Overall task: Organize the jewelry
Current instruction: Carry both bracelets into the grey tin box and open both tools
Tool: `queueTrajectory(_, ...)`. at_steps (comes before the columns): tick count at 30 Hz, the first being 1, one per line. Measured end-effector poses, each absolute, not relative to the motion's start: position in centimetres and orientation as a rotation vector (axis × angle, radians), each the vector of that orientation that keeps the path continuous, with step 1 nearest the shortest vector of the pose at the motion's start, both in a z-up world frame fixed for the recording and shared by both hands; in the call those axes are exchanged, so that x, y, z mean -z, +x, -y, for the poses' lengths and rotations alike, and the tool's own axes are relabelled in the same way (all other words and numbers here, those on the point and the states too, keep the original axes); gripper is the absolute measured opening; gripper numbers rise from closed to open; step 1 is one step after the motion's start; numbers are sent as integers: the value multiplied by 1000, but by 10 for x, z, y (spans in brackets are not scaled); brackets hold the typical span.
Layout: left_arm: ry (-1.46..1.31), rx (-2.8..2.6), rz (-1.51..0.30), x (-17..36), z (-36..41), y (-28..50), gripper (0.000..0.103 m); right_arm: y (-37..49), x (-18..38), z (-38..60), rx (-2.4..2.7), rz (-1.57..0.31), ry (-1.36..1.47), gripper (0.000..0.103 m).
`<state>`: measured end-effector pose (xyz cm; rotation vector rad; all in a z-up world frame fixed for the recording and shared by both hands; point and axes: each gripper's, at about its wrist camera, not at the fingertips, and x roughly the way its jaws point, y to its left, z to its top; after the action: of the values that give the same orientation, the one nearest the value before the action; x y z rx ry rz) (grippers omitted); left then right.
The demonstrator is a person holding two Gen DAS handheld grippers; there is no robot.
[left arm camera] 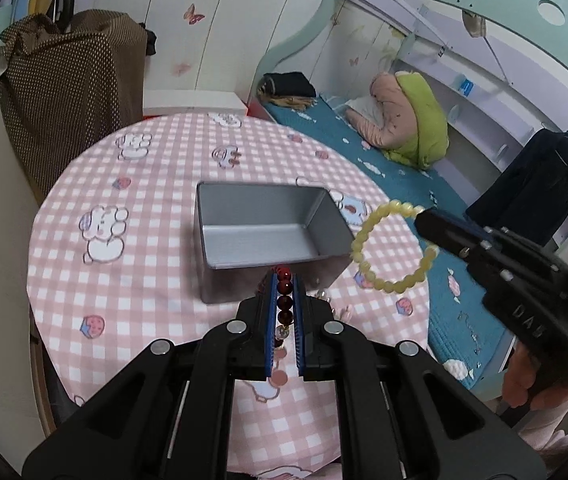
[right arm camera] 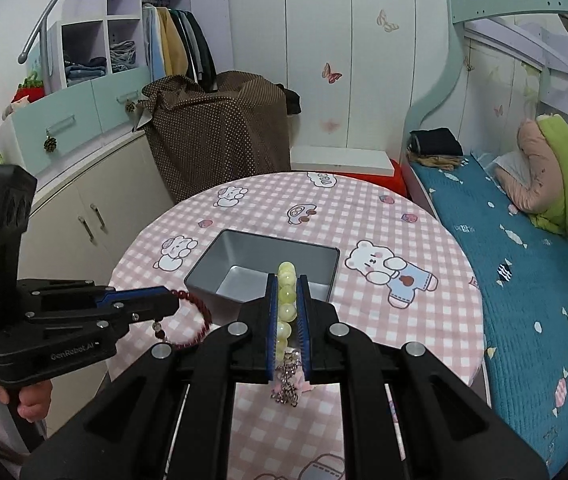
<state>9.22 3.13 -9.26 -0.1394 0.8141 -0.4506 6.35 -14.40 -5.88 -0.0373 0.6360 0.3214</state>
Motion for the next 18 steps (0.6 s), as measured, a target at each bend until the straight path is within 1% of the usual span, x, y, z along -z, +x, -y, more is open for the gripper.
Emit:
queueTrajectory(10, -123, 433, -698, 52, -26, 122, 8, 94, 51, 143, -308, -608, -25, 9)
queueTrajectory(15, -130, 410, -724, 62, -22, 142, 8, 112, 65, 143, -301, -650, -9, 9)
queueTrajectory(18, -128, 390, -765, 78, -19, 155, 8, 124, 79, 141, -307, -695, 2, 9)
